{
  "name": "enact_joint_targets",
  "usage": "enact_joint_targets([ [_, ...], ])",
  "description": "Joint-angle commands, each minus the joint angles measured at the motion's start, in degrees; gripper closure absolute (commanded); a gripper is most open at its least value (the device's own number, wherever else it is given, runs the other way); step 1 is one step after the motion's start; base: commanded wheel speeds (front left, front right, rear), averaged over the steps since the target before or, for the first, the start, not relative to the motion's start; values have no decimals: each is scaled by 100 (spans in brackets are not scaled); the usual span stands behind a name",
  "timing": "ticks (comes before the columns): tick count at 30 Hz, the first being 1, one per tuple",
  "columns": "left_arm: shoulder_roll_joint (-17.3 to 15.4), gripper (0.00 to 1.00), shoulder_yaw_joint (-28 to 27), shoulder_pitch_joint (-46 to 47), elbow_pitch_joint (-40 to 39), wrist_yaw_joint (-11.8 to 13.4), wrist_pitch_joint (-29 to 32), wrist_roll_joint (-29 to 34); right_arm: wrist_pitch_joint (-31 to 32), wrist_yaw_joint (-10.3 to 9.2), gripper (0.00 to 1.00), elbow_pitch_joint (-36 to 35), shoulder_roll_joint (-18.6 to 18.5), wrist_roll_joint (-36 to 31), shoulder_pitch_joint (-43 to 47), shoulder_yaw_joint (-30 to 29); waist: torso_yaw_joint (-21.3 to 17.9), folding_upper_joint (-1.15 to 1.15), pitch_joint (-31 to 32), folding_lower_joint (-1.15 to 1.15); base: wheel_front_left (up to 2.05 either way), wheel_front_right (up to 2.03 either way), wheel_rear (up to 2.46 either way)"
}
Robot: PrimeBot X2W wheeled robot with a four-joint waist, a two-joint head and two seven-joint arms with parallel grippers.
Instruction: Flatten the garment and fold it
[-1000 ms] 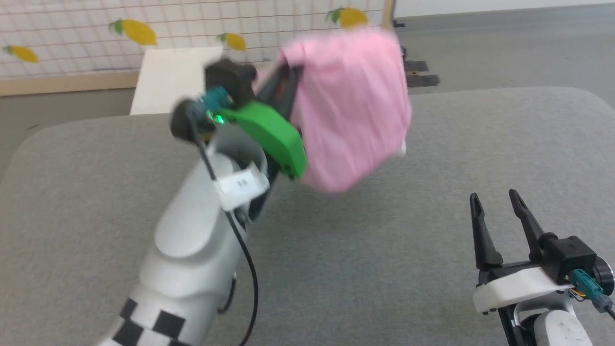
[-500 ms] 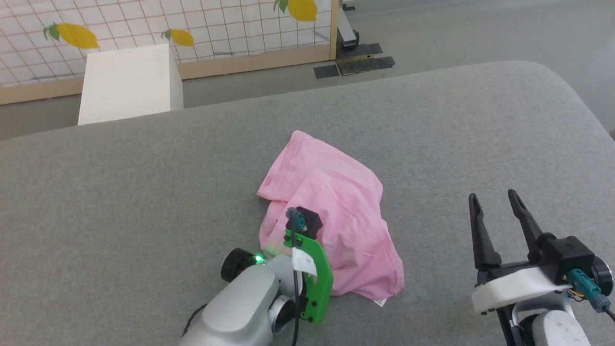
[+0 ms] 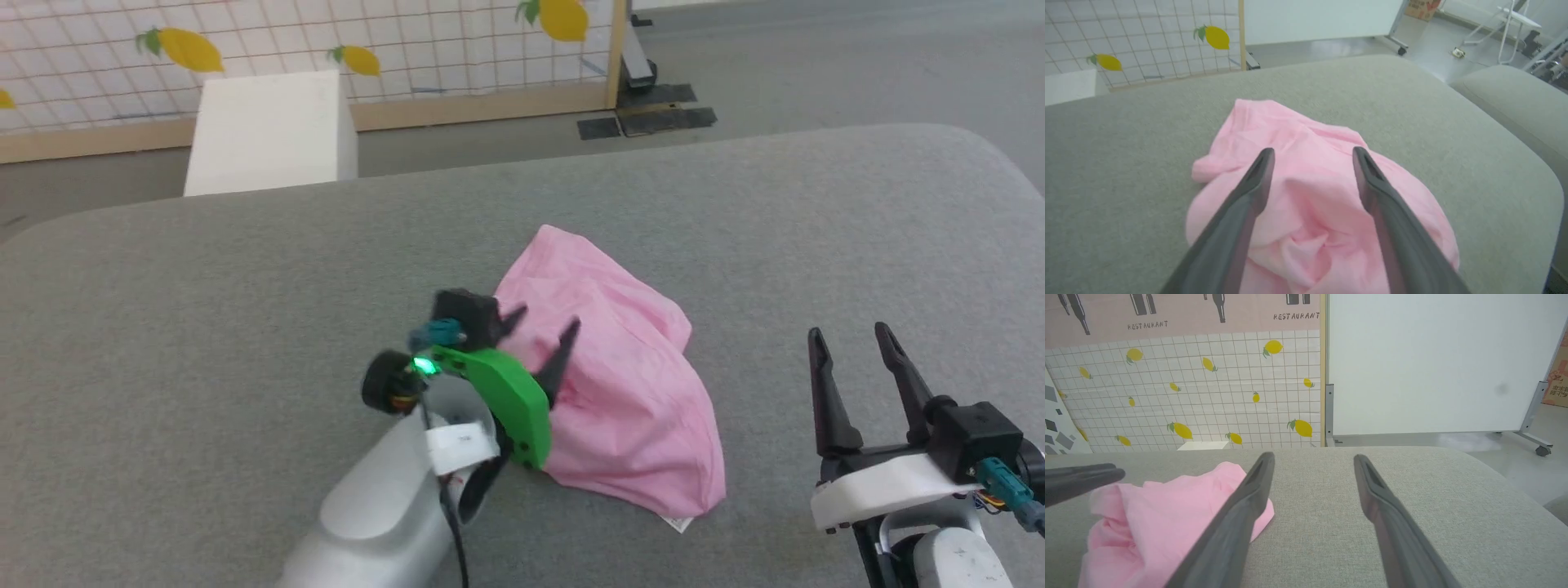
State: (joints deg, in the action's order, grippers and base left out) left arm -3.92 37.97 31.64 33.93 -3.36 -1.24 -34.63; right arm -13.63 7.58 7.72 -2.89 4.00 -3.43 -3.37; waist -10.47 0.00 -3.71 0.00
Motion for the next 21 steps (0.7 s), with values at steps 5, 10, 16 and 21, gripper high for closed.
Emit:
enact_joint_targets([
  [5,-334,0,-481,-177,-492,234,-1185,124,9,-9,0,-107,2,-45,99,-86,426,0,221,0,0,0,0],
  [10,-608,0,-1159,-624,-1231,436,-1370,370,66,-9,0,-181,2,-67,144,-113,649,0,301,0,0,0,0],
  [16,-594,0,-2119,-1534,-2122,377,-1374,869,127,-9,0,-300,2,-89,176,-89,804,0,308,0,0,0,0],
  [21,-456,0,-2695,-2195,-2367,194,-1375,1231,145,-9,0,-325,2,-88,194,-64,854,0,299,0,0,0,0],
])
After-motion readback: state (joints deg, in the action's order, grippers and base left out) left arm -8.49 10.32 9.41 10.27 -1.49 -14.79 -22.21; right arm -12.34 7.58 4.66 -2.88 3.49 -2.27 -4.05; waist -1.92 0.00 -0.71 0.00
